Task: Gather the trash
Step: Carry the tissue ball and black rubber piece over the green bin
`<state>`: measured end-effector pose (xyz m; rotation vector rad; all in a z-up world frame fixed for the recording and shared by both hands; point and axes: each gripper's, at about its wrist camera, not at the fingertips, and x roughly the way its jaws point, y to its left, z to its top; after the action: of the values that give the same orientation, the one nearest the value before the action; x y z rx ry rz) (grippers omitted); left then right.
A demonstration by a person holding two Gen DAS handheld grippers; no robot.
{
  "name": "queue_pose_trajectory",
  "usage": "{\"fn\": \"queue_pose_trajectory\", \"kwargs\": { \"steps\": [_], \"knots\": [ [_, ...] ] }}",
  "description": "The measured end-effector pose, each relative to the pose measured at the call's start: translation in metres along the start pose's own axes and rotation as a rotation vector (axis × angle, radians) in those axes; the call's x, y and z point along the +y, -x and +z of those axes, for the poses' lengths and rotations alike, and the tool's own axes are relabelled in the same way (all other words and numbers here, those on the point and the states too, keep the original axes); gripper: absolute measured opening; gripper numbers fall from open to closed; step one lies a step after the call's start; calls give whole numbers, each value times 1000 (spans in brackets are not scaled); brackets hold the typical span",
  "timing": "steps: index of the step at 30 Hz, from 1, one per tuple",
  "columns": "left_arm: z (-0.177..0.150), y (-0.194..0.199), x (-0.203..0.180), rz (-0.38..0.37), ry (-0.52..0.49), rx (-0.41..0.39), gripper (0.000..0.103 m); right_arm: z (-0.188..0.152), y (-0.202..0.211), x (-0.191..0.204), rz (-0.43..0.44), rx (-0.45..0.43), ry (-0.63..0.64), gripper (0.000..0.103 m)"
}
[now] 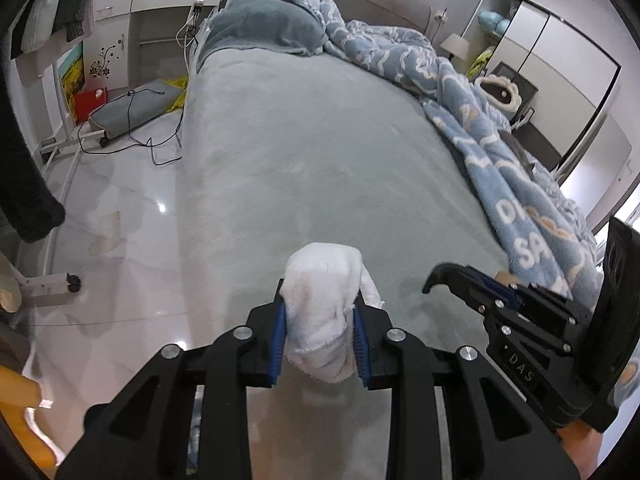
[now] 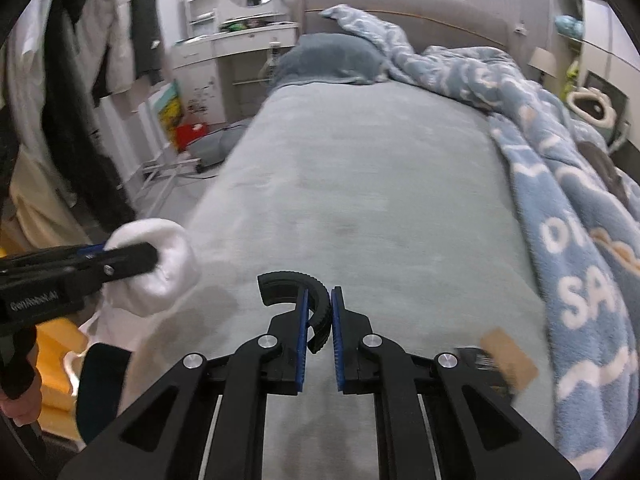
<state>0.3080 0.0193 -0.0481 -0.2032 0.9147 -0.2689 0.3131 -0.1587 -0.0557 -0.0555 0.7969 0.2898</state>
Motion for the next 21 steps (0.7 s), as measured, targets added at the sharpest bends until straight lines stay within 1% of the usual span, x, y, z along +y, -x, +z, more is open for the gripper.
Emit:
{"fn": "queue_pose_trajectory", "kwargs": {
  "steps": [3,6,11,14,17,21],
  "knots": [
    [-6,7,12,22,-16,12,31,3,-4,15,58,1,11,11],
    [-16,16,28,32,-18,23,31,5,-8,30,92,5,34,11],
    [-32,25,57,45,-5,58,31,5,-18,57,153,39,74,11],
    [-41,27,71,61,-5,84,31,3,-19,76,174,46,110,11],
    [-52,30,88,80,-13,112,31,-1,-27,100,233,85,157,11],
    [-71,31,112,111,-19,162,31,-10,-33,124,267,125,217,11]
  ]
}}
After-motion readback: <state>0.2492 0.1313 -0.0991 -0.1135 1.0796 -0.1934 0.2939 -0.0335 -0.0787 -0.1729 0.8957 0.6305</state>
